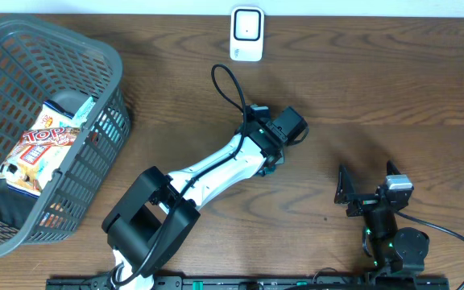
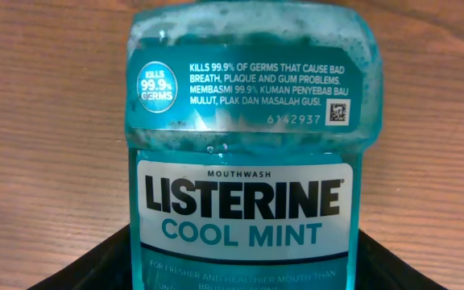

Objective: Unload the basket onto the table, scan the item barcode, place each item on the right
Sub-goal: 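Carry the bottle to table centre and set it upright, release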

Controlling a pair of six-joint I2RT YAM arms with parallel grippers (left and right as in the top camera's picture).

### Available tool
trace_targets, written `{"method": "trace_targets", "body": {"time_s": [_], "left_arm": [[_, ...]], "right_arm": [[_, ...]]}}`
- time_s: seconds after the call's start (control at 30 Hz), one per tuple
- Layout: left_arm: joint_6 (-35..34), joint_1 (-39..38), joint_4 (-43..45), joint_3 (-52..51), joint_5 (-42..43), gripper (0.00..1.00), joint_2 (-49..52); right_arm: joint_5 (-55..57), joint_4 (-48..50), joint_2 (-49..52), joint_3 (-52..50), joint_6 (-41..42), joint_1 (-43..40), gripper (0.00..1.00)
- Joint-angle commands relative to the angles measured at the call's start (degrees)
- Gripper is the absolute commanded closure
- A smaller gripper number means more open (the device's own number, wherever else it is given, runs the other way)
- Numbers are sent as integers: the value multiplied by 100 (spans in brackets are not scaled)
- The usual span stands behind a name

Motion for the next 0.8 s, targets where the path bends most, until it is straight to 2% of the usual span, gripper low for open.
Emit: {"method": "trace_targets", "body": {"time_s": [0.0,0.57,0.63,0.7,0.77], "left_arm": [[-118,13,61,98,-184,55,42],[-461,4,68,-162,-118,55,542],[-457,-4,59,-160,-94,45,573],[-278,-4,39,-118,-94,30,546],[205,-4,-170,42,-96,14,463]], "right_arm": [[24,-22,-20,-4,-52,52,1],[24,-22,-20,-4,-50,52,1],[24,-22,-20,-4,-50,52,1],[24,-22,-20,-4,-50,52,1],[24,-22,-20,-4,-50,52,1]]}}
